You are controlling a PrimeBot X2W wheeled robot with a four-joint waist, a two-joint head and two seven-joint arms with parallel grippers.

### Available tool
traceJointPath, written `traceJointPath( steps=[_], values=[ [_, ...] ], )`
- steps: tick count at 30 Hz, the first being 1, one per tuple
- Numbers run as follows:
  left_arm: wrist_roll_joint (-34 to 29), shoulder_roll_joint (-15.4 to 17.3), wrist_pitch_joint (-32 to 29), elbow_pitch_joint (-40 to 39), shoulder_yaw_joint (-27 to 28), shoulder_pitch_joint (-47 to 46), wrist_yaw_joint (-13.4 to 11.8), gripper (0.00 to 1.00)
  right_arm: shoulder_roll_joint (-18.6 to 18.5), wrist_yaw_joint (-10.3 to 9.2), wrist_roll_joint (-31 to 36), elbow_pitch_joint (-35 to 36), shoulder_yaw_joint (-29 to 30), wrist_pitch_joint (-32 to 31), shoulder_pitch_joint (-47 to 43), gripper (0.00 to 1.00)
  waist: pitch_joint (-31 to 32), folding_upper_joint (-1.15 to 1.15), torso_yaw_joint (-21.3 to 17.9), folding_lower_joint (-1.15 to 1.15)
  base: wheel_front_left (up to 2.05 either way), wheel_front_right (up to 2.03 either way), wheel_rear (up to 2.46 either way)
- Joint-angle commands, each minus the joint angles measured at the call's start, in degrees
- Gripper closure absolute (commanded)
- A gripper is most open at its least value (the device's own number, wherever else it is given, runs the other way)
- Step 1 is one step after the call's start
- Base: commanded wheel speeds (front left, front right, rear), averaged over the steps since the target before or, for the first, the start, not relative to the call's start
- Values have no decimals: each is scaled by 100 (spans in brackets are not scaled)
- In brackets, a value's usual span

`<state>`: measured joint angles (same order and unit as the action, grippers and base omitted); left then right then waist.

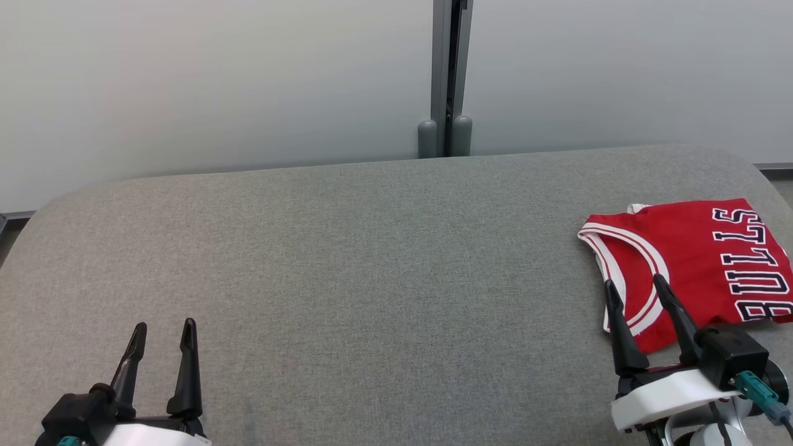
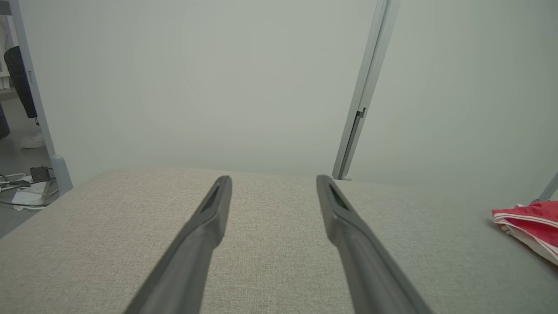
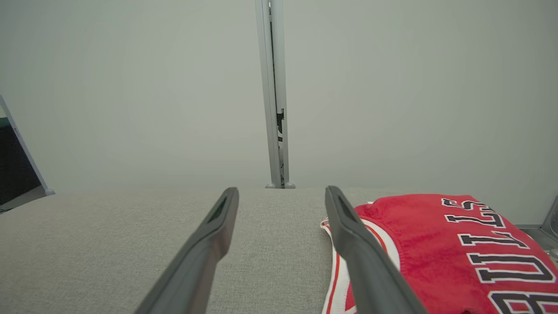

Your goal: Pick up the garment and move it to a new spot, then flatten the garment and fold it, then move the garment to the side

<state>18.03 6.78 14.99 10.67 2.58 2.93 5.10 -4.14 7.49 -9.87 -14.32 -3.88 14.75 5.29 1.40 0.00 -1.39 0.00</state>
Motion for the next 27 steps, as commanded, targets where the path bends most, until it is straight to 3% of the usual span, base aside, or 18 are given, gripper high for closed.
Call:
traceJointPath(
  steps=[1, 23, 24, 27],
  values=[
    [-44, 2, 22, -8, 3, -63, 39, 0, -6, 1, 40, 43, 15, 54, -4, 0, -3, 0, 5, 0, 0, 0, 0],
    [-118, -100, 22, -17, 37, -116, 139, 0, 70, 1, 68, 146, 1, 55, 23, 0, -32, 0, 26, 0, 0, 0, 0],
    [-85, -107, -6, -5, 17, -21, 115, 100, 80, 0, 26, 126, -15, 14, -3, 100, -33, 0, 28, 0, 0, 0, 0],
    [-65, -193, -45, 163, 5, 83, 114, 100, 108, 0, -3, -20, -31, -16, -124, 100, -33, 0, 28, 0, 0, 0, 0]
  ],
)
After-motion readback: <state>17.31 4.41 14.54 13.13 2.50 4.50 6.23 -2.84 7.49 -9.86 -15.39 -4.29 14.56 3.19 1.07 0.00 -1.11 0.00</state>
